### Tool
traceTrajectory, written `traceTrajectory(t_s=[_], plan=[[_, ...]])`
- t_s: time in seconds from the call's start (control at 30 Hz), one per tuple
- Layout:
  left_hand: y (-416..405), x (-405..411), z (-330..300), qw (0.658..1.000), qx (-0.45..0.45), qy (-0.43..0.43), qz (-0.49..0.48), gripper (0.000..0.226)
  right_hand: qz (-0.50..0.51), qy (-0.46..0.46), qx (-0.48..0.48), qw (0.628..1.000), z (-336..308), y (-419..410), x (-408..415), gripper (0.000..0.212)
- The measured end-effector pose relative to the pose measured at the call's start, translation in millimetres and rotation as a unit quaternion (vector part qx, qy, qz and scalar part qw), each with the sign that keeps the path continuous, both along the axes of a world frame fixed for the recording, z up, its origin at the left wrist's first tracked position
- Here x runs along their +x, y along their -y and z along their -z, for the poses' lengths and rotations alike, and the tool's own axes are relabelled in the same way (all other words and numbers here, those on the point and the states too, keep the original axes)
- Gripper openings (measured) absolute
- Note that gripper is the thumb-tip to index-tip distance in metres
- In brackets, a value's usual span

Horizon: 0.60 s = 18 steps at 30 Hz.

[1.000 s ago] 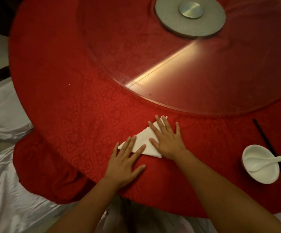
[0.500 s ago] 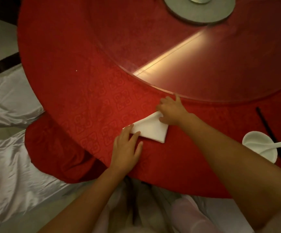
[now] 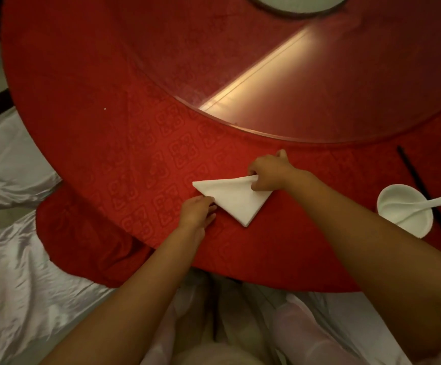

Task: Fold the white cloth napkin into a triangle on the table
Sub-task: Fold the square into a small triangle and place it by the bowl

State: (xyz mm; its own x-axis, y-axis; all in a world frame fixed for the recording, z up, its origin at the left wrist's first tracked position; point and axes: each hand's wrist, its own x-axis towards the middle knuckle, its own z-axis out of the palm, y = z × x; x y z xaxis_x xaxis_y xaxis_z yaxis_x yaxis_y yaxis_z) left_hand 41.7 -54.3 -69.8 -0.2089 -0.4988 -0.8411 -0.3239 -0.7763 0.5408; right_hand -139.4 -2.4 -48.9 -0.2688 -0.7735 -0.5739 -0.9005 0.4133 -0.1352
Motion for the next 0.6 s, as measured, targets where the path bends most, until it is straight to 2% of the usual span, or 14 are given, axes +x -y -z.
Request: traceTrajectory(t_s=[0.1, 0.17, 0.23, 0.33, 0.4, 0.6], plan=[[0.1, -1.8, -1.0, 0.999, -0.022, -0.002, 0.036, 0.009, 0.032, 0.035, -0.006, 0.999, -1.7, -5.6, -0.1, 0.011], [-0.9, -3.8, -4.6, 0.997, -0.055, -0.013, 0.057, 0.026, 0.067, 0.072, -0.026, 0.995, -3.3, -10.9, -2.5, 0.018], [3.5, -4.7, -8.4, 0.994, -0.077, -0.023, 0.07, 0.031, 0.12, 0.142, -0.05, 0.981, -6.4, -17.7, -5.1, 0.019], [16.6, -3.2, -17.3, 0.986, -0.036, -0.078, 0.145, 0.016, 0.208, 0.27, -0.071, 0.937, -16.4, -29.6, -6.5, 0.018], [24.1, 0.0, -23.5, 0.97, -0.047, -0.09, 0.222, 0.008, 0.261, 0.319, -0.092, 0.906, -24.9, -38.6, -5.9, 0.015], [28.8, -13.1, -53.5, 0.952, -0.092, -0.155, 0.247, 0.018, 0.38, 0.35, -0.221, 0.827, -54.1, -66.9, 4.2, 0.02]])
